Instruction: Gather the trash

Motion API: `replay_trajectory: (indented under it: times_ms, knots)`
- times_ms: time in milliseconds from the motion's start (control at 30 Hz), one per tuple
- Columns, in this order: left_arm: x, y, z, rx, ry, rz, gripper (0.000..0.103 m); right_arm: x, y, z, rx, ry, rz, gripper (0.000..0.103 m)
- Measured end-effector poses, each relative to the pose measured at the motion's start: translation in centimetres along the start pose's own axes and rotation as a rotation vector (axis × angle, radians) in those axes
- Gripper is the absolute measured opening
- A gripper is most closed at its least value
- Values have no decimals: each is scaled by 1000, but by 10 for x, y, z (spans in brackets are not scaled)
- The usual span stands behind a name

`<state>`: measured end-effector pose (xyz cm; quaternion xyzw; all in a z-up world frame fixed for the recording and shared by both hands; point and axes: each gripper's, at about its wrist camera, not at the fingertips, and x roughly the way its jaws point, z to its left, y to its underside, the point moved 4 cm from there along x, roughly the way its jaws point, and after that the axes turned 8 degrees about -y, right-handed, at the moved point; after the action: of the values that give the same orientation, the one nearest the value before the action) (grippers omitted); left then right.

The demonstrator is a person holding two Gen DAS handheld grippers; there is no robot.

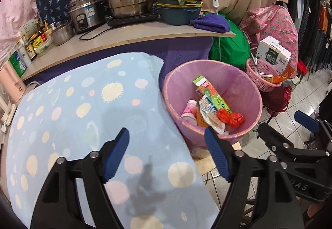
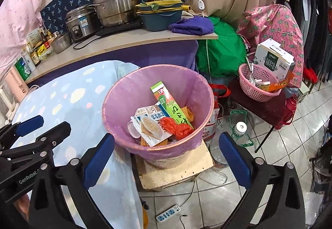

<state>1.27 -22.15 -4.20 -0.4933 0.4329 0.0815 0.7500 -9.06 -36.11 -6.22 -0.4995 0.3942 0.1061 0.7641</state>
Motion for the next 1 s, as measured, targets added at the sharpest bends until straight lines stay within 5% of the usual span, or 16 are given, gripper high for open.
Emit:
replay_trajectory:
  times_ms: [333, 1000]
  knots:
    - [-21, 28, 17, -1, -90, 31, 86, -16, 23, 15, -44, -14, 32, 97]
    - [-28, 47, 27, -83, -140, 82, 87, -20, 28, 31, -128, -24, 74, 97]
